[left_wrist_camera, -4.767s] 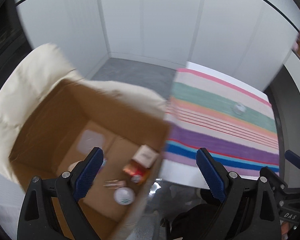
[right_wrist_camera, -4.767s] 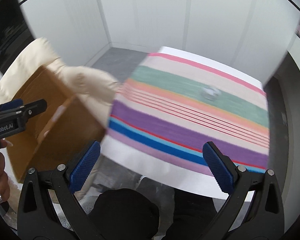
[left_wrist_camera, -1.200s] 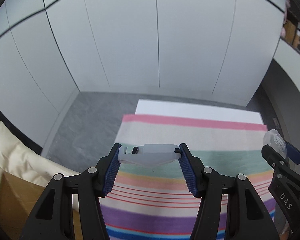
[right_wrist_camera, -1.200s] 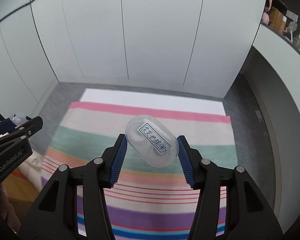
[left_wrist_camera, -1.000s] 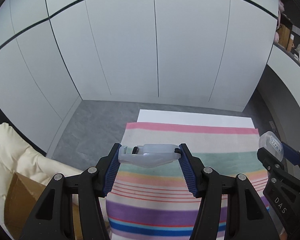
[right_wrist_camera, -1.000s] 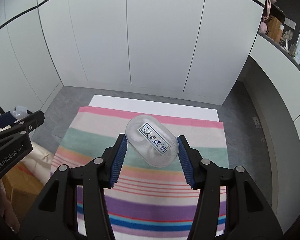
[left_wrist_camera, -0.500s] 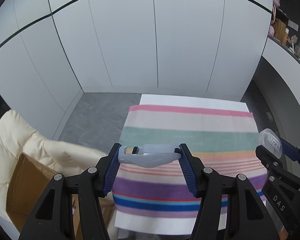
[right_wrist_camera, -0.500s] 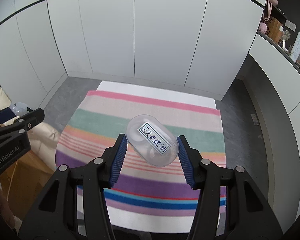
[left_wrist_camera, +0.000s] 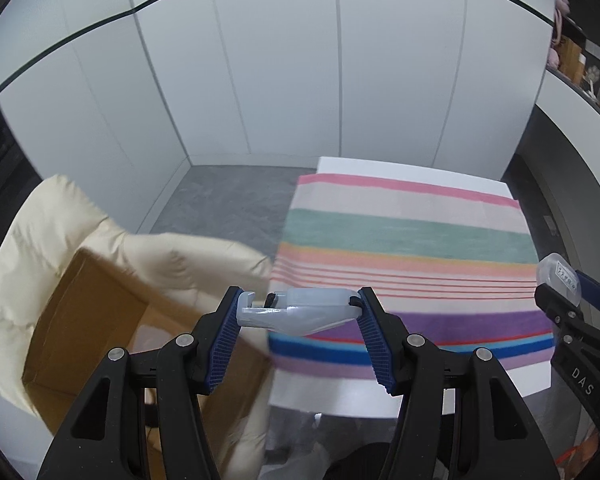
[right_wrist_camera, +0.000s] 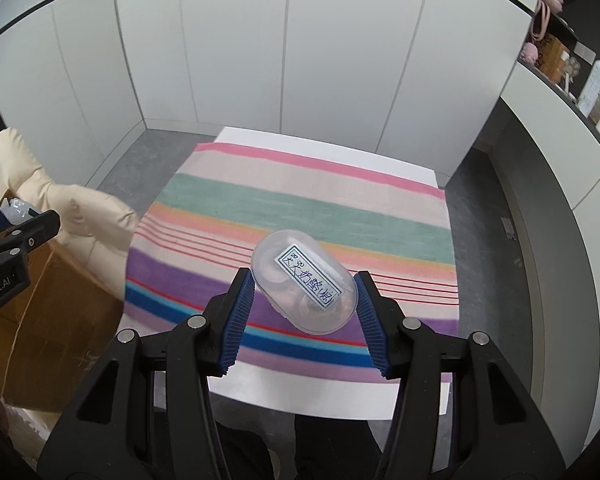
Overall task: Organize objects
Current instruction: 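Carry the white tube with the left tool while the right tool carries the clear case to the box, then open both tools to drop the white tube and clear case into the box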
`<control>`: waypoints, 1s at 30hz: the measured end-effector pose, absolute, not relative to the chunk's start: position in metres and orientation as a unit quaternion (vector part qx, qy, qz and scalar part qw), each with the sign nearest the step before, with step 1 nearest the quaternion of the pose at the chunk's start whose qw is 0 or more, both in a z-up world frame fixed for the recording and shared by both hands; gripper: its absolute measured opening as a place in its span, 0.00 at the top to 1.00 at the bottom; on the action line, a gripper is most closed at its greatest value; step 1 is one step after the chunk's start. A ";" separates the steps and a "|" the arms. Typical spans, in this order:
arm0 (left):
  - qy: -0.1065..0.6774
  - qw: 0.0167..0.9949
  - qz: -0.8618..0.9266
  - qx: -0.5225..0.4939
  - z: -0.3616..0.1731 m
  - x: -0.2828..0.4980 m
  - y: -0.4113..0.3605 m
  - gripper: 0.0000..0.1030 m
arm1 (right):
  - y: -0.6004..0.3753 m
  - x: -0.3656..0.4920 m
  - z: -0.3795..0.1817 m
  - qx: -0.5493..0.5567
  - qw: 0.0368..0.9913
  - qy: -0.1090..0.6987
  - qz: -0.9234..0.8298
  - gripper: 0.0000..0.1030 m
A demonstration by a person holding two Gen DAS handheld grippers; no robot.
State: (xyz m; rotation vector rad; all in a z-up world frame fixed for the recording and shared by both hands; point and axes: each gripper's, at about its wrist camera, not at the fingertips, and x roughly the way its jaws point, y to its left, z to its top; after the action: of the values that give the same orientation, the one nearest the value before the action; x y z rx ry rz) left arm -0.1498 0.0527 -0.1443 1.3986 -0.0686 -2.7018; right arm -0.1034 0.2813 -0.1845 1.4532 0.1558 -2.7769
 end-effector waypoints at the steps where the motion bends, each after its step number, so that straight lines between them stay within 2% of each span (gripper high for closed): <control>1: -0.018 0.054 -0.887 0.459 -0.144 -0.145 0.044 0.43 | 0.275 -0.101 -0.183 0.462 0.006 0.053 -0.885 0.48; 13: 0.023 0.151 -0.879 0.453 -0.142 -0.102 -0.080 0.43 | 0.139 -0.083 -0.175 0.449 0.100 0.103 -0.882 0.48; 24: 0.066 0.236 -0.849 0.468 -0.157 -0.056 -0.185 0.42 | 0.003 -0.058 -0.205 0.458 0.206 0.150 -0.852 0.48; 25: 0.071 0.242 -0.846 0.470 -0.159 -0.052 -0.193 0.40 | -0.009 -0.055 -0.207 0.457 0.224 0.148 -0.848 0.45; 26: 0.082 0.247 -0.840 0.476 -0.162 -0.048 -0.202 0.35 | -0.018 -0.052 -0.209 0.458 0.242 0.146 -0.843 0.37; 27: 0.092 0.250 -0.835 0.482 -0.163 -0.046 -0.208 0.19 | -0.025 -0.050 -0.211 0.461 0.249 0.149 -0.839 0.13; 28: 0.107 0.253 -0.829 0.487 -0.165 -0.043 -0.217 0.05 | -0.033 -0.049 -0.213 0.463 0.249 0.155 -0.836 0.00; 30: 0.126 0.255 -0.831 0.478 -0.167 -0.034 -0.227 0.03 | -0.044 -0.045 -0.216 0.454 0.247 0.163 -0.841 0.00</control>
State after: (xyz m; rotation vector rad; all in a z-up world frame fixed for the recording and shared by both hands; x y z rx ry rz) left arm -0.0341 -0.2274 -0.1667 1.2983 0.3416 -2.2561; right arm -0.0454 -0.0440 -0.2157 1.2371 0.4441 -2.2930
